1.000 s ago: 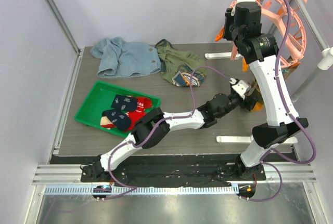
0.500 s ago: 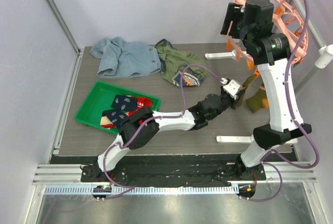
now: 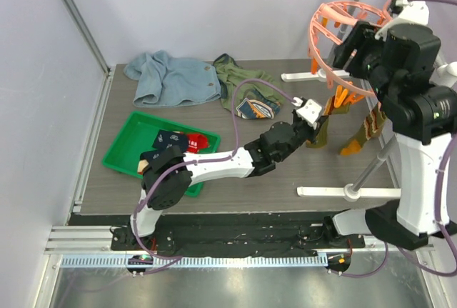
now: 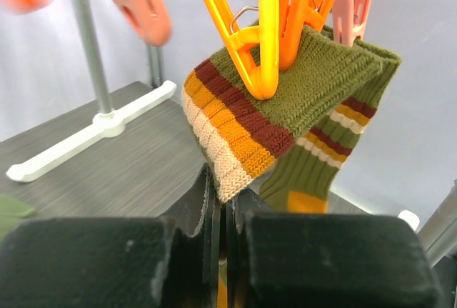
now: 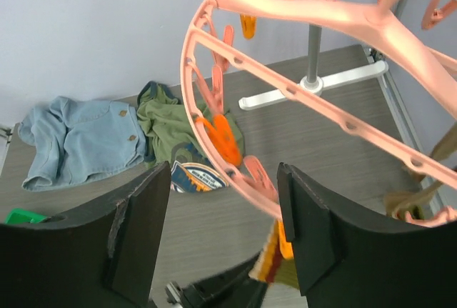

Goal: Remove the socks clipped to the hanger

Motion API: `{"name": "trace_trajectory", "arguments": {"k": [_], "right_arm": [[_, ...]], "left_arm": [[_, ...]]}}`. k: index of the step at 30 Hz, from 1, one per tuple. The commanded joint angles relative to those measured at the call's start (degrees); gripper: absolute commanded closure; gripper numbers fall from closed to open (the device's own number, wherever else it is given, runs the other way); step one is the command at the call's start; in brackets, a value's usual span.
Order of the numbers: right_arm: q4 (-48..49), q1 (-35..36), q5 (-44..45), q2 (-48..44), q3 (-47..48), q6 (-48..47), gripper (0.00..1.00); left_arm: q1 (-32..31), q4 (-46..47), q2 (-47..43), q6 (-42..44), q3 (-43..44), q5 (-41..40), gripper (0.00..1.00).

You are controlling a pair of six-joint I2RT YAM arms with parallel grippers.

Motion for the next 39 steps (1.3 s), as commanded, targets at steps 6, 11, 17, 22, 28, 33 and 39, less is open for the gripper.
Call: {"name": "trace_trajectory", "arguments": {"k": [6, 11, 17, 22, 28, 33, 39], "right_arm": [[-1.1, 0.02, 1.5, -12.83, -17.29, 5.91, 0.36], [3.03, -0.07, 0.89, -18.45, -25.47, 9.34, 0.45], [9.71, 0.02, -1.4, -22.94, -36.9, 12.86, 0.48], [11.03, -0.07, 2.29, -22.94, -39.19, 15.14, 0.48], [14.99, -0.07, 3.53, -22.33, -42.18, 16.38, 0.45], [14.55, -0.07, 5.71, -19.34, -41.39, 14.8, 0.47], [14.81, 0.02, 8.97, -18.99, -41.3, 13.3, 0.68]], "left_arm": [[-0.35, -0.62, -10.36, 1.95, -6.98, -6.4, 1.0], [-1.22, -2.11, -13.45, 3.0, -10.31, -9.2, 1.0], [-5.17, -2.2, -13.72, 10.18, -11.2, -15.53, 1.0], [-8.17, -1.41, -12.05, 14.24, -9.1, -18.0, 1.0], [-9.57, -0.79, -9.85, 17.68, -6.46, -20.03, 1.0], [-9.84, -0.88, -8.36, 18.82, -4.87, -20.64, 1.0], [-9.84, -0.97, -7.56, 19.43, -4.17, -21.17, 1.0]]}}
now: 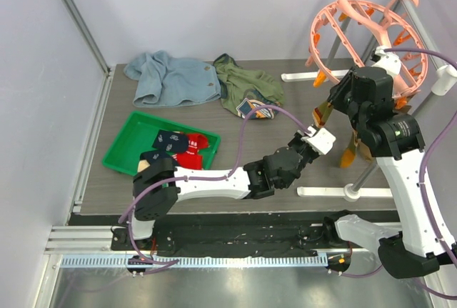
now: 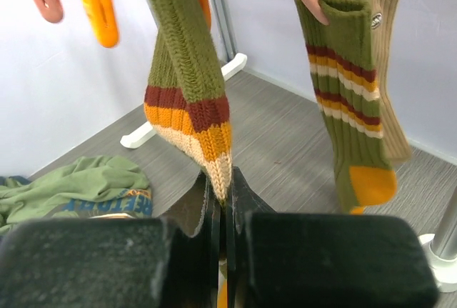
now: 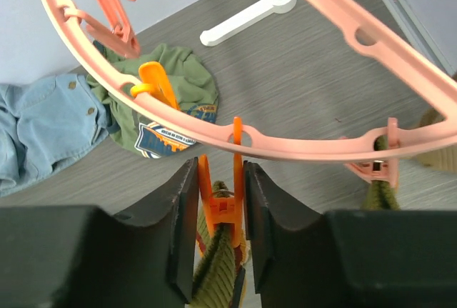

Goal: Remove the socks clipped to the hanger

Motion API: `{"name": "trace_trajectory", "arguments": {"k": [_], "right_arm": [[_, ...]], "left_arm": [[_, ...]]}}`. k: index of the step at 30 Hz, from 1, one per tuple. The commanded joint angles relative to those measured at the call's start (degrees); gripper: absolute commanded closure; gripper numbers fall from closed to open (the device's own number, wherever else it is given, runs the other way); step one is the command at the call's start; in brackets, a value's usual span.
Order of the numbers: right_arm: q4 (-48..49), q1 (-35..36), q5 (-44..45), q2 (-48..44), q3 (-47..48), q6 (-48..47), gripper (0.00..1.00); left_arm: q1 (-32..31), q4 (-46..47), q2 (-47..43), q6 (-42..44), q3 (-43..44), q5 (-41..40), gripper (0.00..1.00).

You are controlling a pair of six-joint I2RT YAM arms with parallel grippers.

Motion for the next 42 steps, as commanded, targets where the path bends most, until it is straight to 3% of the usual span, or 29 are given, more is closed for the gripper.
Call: {"name": "trace_trajectory", "arguments": {"k": [1, 9, 18, 25, 29, 31, 38, 42], "right_arm": [[3.62, -0.07, 3.29, -0.41, 0.23, -1.08, 0.7], [5.99, 0.02, 2.59, 0.38, -1.36, -1.78, 0.99], [7.93, 0.02, -0.48, -0.84, -2.06, -2.84, 0.99], [8.81, 0.02, -3.48, -1.02, -1.36, -3.1, 0.99], [9.34, -0.07, -4.79, -1.9, -1.8, -3.45, 0.99], [9.69, -0.07, -5.32, -2.25, -1.89, -3.54, 0.99], [10.3, 0.02, -8.4, -1.9, -1.8, -3.98, 0.99], [10.74, -0.07, -9.1, -1.73, -2.33, -4.33, 0.99]], "left_arm": [[-0.18, 2.86, 0.22, 1.29, 2.76, -1.98, 1.0], [0.0, 2.42, 0.57, 1.65, 3.37, -3.12, 1.0], [2.71, -8.29, -9.33, -7.13, -3.2, -2.95, 1.0], [8.07, -29.25, -21.04, -21.01, -9.72, -4.08, 1.0], [17.19, -46.77, -28.94, -35.75, -11.64, -1.3, 1.0], [20.72, -53.71, -33.76, -39.21, -13.23, -0.4, 1.0], [39.42, -65.61, -41.61, -48.88, -21.74, 5.74, 1.0], [44.72, -66.4, -42.41, -54.15, -27.81, 5.14, 1.0]]}}
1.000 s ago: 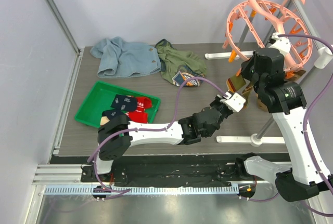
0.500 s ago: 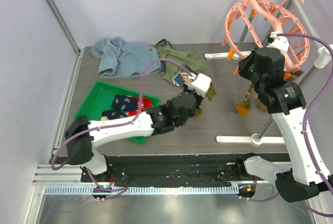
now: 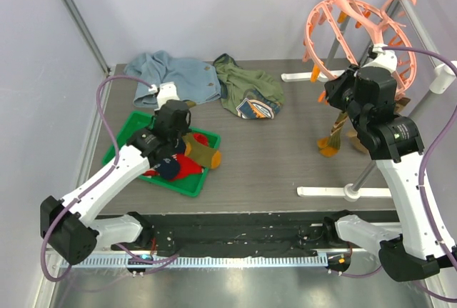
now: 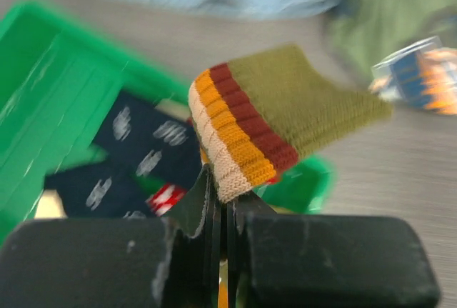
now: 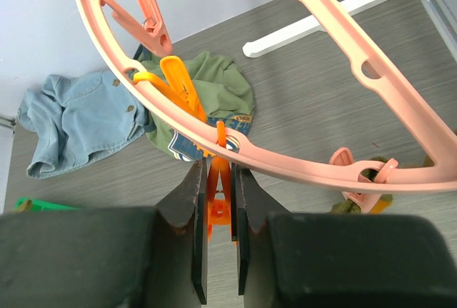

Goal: Remove the socks clipped to the hanger

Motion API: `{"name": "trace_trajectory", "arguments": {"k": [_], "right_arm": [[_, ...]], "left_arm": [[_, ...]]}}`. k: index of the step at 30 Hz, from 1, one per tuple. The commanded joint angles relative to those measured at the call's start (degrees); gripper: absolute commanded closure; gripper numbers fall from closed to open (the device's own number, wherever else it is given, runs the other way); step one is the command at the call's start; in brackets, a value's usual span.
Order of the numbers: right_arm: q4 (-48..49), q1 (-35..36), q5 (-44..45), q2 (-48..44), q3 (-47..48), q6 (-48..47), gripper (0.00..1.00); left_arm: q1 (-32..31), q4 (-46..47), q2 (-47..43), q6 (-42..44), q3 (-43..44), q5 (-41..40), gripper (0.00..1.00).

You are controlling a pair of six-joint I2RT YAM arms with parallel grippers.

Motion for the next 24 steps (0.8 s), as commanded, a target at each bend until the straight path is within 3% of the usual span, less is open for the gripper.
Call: {"name": "trace_trajectory", "arguments": {"k": [1, 4, 8, 9, 11, 13, 14, 16, 20, 24], "right_arm": [[3.9, -0.01, -3.37, -0.44, -0.23, -1.49, 0.99], [4.43, 0.17, -4.34, -0.26, -0.85, -1.58, 0.99], [4.87, 0.08, -5.05, -0.09, -1.37, -2.28, 0.99], [4.87, -0.01, -5.14, 0.0, -1.37, -2.37, 0.99], [4.87, -0.01, -5.4, 0.09, -1.37, -2.37, 0.99], [4.96, -0.01, -5.49, 0.0, -1.46, -2.46, 0.99], [5.04, -0.01, -5.66, -0.17, -1.55, -2.2, 0.99], [5.13, -0.01, -5.93, -0.17, -1.9, -2.02, 0.99], [5.4, 0.08, -6.1, -0.09, -2.34, -2.02, 0.99], [5.66, -0.01, -6.63, 0.18, -2.51, -1.67, 0.99]], "left_arm": [[5.97, -6.16, -0.66, -11.48, -5.9, 1.92, 1.0], [9.06, -8.1, -0.31, -17.64, -9.15, -2.0, 1.0], [11.79, -6.17, -0.92, -19.34, -12.41, -3.7, 0.97], [12.14, -5.65, -0.84, -19.08, -12.24, -3.87, 0.9], [12.41, -5.73, -0.4, -17.85, -10.67, -5.01, 0.52], [12.41, -8.88, 1.0, -17.76, -8.56, -6.59, 0.24], [12.32, -10.54, 1.62, -17.58, -5.68, -7.82, 0.19], [12.32, -14.77, 3.63, -16.53, -2.67, -9.93, 0.11], [11.54, -17.95, 4.0, -14.51, 3.49, -10.12, 0.09], [5.39, -6.57, -0.12, -6.79, 2.45, -5.9, 0.1]]}}
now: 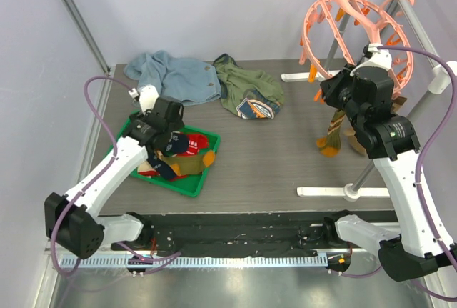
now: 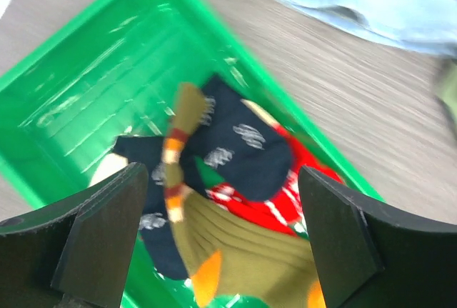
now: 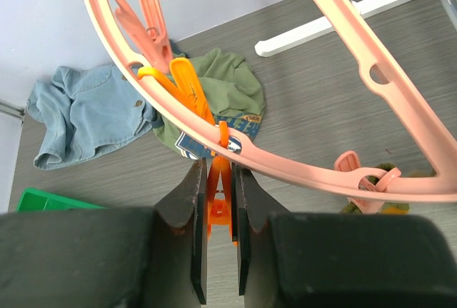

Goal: Remove the socks clipped to the hanger

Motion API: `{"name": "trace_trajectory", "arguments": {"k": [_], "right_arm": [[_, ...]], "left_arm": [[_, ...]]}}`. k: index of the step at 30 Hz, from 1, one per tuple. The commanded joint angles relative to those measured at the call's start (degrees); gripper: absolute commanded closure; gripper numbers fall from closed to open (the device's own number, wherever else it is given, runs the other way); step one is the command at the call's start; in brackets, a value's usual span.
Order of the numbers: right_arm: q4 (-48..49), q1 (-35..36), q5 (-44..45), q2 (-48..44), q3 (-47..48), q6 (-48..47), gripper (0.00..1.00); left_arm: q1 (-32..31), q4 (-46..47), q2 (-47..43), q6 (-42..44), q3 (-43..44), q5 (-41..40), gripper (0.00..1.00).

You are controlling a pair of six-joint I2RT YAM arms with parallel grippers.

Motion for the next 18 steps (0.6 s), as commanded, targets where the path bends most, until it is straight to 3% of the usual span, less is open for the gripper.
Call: {"name": "trace_trajectory", "arguments": {"k": [1, 3, 8, 13, 18], "right_arm": [[2.77, 0.45, -3.72, 0.07, -0.44, -0.56, 0.99], [2.78, 0.37, -3.9, 0.07, -0.44, -0.29, 0.99], [2.86, 0.45, -3.55, -0.28, -0.09, 0.15, 0.99], [3.13, 0.45, -3.02, -0.46, 0.53, 0.59, 0.99], [2.95, 0.45, -3.37, -0.55, 0.88, 0.94, 0.99]], "left_arm": [[-8.68, 9.64, -4.79, 9.72, -0.18, 1.27, 0.09], [-12.39, 15.45, -5.93, 12.2, -0.27, 0.84, 0.08], [-21.62, 28.35, -3.39, 19.31, 2.44, 10.12, 0.08], [-30.49, 40.67, 3.89, 26.0, 6.05, 19.36, 0.08], [-36.22, 54.47, 10.4, 31.53, 6.58, 23.41, 0.08]]}}
